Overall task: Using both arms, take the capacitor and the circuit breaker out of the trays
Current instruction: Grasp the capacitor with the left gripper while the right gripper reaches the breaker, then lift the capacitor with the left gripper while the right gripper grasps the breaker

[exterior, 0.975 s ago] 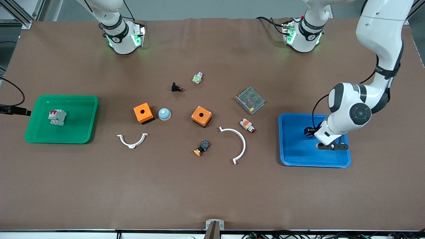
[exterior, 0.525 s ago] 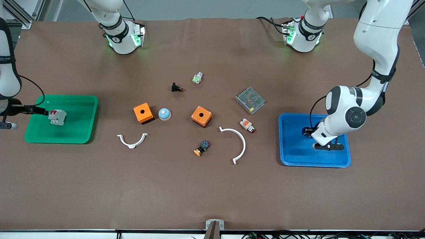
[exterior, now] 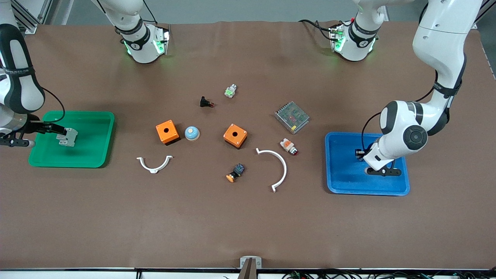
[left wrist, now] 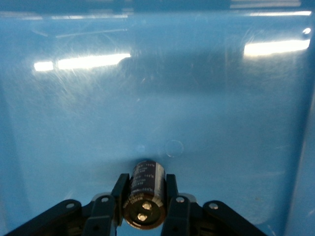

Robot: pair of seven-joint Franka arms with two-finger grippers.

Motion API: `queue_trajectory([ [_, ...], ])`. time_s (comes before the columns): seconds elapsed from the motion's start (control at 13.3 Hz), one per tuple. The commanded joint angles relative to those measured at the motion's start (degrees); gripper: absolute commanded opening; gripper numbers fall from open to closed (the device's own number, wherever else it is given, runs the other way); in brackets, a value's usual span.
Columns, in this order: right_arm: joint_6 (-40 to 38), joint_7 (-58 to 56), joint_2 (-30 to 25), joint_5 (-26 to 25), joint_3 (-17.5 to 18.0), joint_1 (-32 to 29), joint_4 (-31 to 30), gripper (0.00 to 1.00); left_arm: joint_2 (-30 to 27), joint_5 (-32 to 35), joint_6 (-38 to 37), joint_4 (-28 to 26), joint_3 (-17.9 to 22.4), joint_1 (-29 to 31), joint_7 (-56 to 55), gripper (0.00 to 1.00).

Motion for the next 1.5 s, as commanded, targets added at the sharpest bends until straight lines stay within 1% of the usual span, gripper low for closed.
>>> queue_trajectory([
  [0.0,3.8,-0.6,1.9,0.8,1.0,-1.1,-0.9,0.98,-4.6,0.4,-6.1,1.7,-1.3,-0.1,0.1,0.01],
  [0.15,5.9,-0.5,3.4,1.0,1.0,-1.3,-0.9,0.98,-6.6,0.1,-9.7,3.4,-4.3,0.0,-0.9,0.01],
  [0.3,5.9,-0.2,4.3,1.0,1.0,-1.4,-0.9,0.95,-7.6,0.1,-12.1,3.9,-8.3,0.0,-5.9,0.01],
  [0.38,5.9,-0.2,4.5,1.0,1.0,-1.4,-0.9,0.9,-7.5,0.1,-12.0,3.9,-10.3,0.0,-8.5,0.01],
  [0.53,5.3,-0.1,4.8,1.0,1.0,-1.3,-0.8,0.72,-6.8,0.2,-11.7,3.6,-14.4,-1.0,-13.5,0.01],
  [0.6,5.2,0.0,4.8,1.0,1.0,-1.2,-0.8,0.62,-6.7,0.2,-11.6,3.6,-15.4,-2.0,-16.2,0.01],
  [0.67,5.2,0.0,4.8,1.0,1.0,-1.2,-0.8,0.53,-6.3,0.2,-11.4,3.6,-15.8,-4.3,-19.2,0.01],
  [0.82,5.1,0.1,4.7,1.0,1.0,-1.2,-0.7,0.37,-5.5,0.6,-10.8,3.8,-15.7,-10.1,-27.4,0.0],
  [0.9,4.6,0.1,4.7,1.0,1.0,-1.2,-0.5,0.32,-4.1,0.7,-9.9,3.9,-15.8,-12.4,-30.9,0.0],
  [1.12,3.6,-0.2,3.8,1.0,1.0,-1.0,0.5,0.29,-0.5,0.7,-4.7,3.8,-15.7,-17.8,-39.2,0.0],
  [1.2,-0.5,-0.2,3.3,0.9,1.1,-0.9,2.3,0.27,0.4,0.8,-3.4,3.9,-15.5,-19.9,-42.4,0.0],
  [1.27,-6.8,0.0,2.5,0.9,1.4,-0.4,5.1,0.25,1.4,0.8,-1.7,3.9,-15.4,-21.4,-45.0,0.0],
  [1.43,-18.2,0.0,1.6,0.8,1.5,2.6,13.5,0.25,3.6,0.9,2.0,3.9,-15.2,-24.1,-49.7,0.0],
])
